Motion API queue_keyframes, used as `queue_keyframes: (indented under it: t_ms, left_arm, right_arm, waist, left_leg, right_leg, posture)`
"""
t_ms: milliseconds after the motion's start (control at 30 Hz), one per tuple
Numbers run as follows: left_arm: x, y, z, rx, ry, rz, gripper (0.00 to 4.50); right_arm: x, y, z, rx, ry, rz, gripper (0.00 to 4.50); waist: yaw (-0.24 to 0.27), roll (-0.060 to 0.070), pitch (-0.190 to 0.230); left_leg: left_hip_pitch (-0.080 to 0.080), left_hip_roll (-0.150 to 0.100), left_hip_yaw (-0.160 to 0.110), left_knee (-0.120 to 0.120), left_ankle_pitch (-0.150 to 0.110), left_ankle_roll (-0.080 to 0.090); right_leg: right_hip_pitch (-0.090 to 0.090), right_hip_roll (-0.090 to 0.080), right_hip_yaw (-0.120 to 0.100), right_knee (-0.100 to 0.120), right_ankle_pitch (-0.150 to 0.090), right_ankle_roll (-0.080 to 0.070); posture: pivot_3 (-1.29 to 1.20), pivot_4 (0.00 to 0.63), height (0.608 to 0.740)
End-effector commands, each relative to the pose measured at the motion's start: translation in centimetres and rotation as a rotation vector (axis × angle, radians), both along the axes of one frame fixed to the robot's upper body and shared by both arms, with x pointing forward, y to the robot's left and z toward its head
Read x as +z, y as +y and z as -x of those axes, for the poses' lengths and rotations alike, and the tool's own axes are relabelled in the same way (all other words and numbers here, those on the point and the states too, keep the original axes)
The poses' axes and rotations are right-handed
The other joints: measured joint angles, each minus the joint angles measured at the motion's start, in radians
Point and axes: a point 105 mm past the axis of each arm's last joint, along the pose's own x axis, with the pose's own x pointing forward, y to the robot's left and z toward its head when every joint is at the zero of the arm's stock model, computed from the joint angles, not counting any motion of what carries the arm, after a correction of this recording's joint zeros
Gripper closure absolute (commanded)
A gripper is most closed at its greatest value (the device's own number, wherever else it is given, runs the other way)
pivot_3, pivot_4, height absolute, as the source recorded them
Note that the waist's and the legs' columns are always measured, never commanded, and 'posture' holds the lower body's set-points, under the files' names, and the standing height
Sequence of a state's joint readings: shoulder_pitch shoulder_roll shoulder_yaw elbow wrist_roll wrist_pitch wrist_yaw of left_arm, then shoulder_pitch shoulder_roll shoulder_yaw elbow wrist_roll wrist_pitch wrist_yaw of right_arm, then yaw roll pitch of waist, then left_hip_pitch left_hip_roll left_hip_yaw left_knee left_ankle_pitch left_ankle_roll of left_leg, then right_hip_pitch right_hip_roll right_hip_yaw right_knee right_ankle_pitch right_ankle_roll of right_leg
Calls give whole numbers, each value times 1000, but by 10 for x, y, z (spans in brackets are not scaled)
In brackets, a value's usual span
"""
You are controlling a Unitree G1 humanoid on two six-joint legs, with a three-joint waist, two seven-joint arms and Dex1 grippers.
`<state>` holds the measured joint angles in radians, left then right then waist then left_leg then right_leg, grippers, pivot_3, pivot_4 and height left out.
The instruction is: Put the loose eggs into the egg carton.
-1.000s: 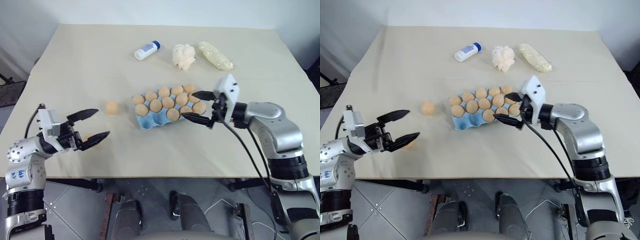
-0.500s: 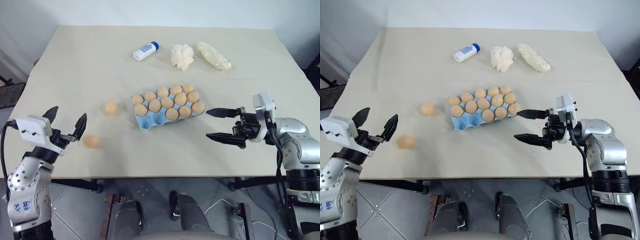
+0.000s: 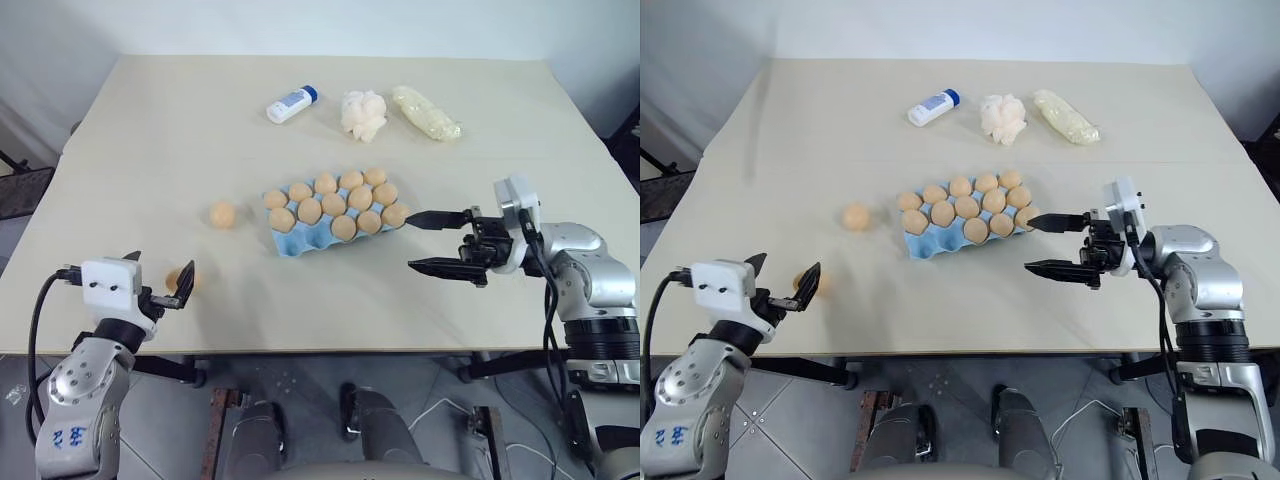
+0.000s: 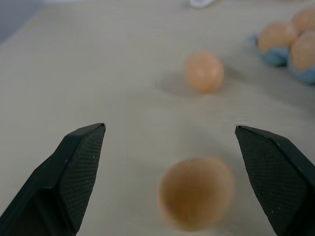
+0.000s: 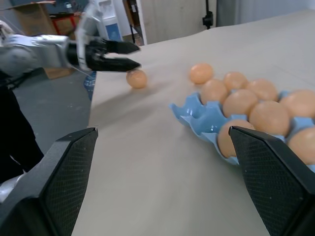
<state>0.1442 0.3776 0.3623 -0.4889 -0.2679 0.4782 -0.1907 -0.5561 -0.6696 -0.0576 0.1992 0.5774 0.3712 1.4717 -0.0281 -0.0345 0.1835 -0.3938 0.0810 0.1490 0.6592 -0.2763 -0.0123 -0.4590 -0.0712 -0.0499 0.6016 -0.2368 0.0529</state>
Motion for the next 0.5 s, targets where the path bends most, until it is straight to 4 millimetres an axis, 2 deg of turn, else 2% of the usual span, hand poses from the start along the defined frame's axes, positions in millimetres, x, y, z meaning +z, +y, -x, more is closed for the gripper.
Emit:
queue_keyframes:
  t_ms: [33,133,233,433,500]
  left_arm:
    - [-7,-1,-6,-14,39,-5,0]
    - [-19,-9,-11,-54,97,16,0]
    - [-21,-18,-12,-103,117,19,585]
    - [-14,-21,-17,-127,99,3,2522]
    - [-9,-22,-20,-145,84,-6,2818]
  right_arm:
    - [9,0,2,6,-40,-7,37]
    - [10,-2,3,-14,-44,-4,37]
    - [11,-5,4,-36,-48,-2,0]
    - [11,-8,6,-67,-51,-1,0]
    - [11,-9,8,-75,-52,-1,0]
  waist:
    - [0,0,0]
    - [0,0,0]
    - [1,0,0]
    - [0,0,0]
    - [1,0,0]
  left_leg:
    - [-1,0,0,0,0,0]
    - [-1,0,1,0,-1,2]
    - [-1,1,0,-1,-1,2]
    - [0,2,1,-2,-3,-1]
    - [0,1,1,-2,-3,-1]
  right_leg:
    - [0,0,0,0,0,1]
    - [-1,0,0,0,3,5]
    - [-2,1,0,1,2,4]
    - [-2,1,0,1,2,4]
    - [-2,1,0,1,2,4]
  posture:
    - [0,150,740]
    - [0,150,740]
    - [0,150,740]
    - [0,150,740]
    - [0,150,740]
